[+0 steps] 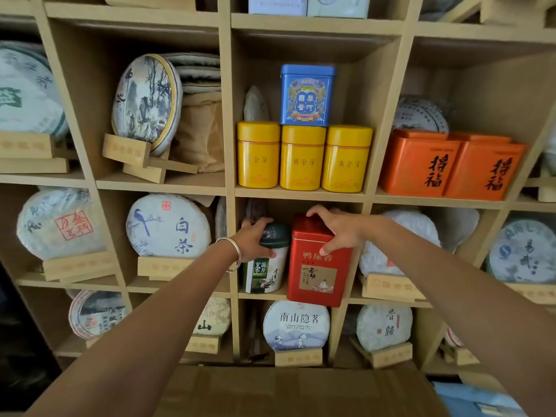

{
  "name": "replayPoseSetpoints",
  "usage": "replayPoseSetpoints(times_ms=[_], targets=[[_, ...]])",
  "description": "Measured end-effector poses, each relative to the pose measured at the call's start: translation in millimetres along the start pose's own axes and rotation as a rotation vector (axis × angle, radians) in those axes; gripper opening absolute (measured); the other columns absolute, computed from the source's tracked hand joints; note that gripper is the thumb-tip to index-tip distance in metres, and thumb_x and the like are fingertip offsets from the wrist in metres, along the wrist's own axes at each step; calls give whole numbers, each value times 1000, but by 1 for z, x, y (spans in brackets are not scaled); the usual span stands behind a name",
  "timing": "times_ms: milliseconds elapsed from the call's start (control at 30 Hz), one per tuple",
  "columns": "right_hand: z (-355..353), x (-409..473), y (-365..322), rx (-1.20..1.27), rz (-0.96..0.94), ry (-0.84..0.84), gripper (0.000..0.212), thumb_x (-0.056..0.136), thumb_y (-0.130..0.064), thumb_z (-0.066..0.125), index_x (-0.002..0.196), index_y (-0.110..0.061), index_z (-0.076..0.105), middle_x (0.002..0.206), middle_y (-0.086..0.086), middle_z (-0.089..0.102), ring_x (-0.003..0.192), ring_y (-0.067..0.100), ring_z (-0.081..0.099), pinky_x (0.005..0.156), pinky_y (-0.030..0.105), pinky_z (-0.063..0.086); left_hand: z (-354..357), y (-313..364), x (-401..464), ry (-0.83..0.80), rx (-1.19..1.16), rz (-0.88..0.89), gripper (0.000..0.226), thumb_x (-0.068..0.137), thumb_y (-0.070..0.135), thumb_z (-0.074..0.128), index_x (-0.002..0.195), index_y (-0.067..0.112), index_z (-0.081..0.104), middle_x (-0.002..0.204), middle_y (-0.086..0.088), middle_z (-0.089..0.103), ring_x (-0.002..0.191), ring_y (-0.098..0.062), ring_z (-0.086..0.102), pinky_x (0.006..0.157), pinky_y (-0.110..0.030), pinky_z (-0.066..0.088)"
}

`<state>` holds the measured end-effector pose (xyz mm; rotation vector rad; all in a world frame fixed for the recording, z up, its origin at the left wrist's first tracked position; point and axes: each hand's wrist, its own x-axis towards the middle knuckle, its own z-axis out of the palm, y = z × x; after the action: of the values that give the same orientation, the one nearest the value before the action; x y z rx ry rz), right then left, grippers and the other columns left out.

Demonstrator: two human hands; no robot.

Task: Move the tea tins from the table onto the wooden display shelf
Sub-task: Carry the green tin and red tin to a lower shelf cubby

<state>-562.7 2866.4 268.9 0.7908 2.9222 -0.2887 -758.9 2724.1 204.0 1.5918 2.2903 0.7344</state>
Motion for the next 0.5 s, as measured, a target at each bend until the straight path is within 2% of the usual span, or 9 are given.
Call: replayPoseSetpoints(times_ms=[100,233,400,500], targets=[[-3,7,-1,-11,25,-30,92,77,-31,77,141,-41,11,126,11,42,111,28,52,94,45,50,-2,0,7,-30,50,-11,85,78,32,75,145,26,22,137,-18,24,112,-34,50,98,-29,41],[-3,12,-5,-39,57,-51,94,77,-25,76,141,-43,9,126,11,39,112,29,50,93,45,51,-5,7,15,-99,325,-80,84,79,45,65,143,29,15,140,-20,26,122,-42,39,102,-43,39],[4,14,-8,-98,71,-37,95,78,-26,72,143,-40,3,123,11,36,116,29,43,95,43,47,-6,25,22,-110,766,-32,84,80,57,53,145,23,11,137,-19,38,132,-38,27,110,-52,16],[7,13,-6,-81,67,-20,95,79,-26,71,143,-41,2,126,11,35,120,29,40,96,43,45,-11,26,24,-151,788,-31,84,82,55,52,146,24,8,138,-19,38,132,-38,28,108,-51,24]])
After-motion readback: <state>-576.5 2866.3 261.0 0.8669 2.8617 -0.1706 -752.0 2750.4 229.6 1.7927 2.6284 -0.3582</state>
